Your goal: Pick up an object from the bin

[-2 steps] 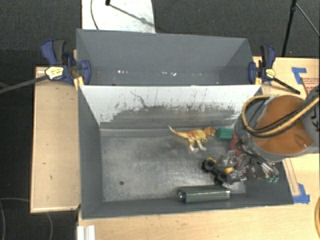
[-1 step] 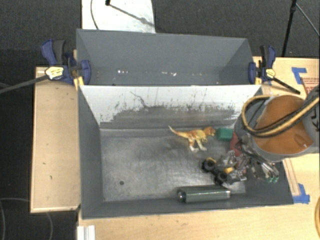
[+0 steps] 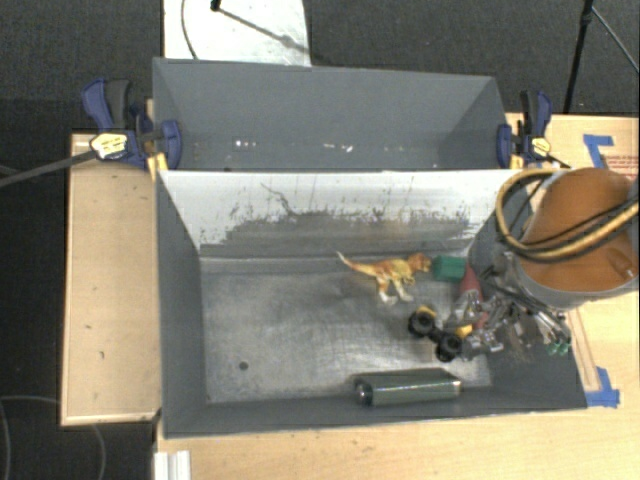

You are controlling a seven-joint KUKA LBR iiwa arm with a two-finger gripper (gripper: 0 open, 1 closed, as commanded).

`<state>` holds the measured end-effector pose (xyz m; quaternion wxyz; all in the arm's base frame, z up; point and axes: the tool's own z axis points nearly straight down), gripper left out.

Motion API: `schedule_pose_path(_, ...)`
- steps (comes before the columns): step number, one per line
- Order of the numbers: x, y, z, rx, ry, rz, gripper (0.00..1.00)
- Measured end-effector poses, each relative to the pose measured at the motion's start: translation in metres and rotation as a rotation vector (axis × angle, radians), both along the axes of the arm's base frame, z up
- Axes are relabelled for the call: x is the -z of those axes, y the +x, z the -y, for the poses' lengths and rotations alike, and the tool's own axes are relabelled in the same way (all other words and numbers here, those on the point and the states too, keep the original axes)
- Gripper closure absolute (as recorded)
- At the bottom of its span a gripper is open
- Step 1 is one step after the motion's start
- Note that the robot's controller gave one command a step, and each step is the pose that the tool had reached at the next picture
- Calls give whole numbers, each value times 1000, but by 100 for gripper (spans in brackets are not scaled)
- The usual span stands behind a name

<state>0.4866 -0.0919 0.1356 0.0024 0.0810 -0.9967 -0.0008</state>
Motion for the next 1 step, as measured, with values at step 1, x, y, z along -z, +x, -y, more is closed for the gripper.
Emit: schedule_pose_path(1, -54, 2, -2, 2, -2, 11, 100)
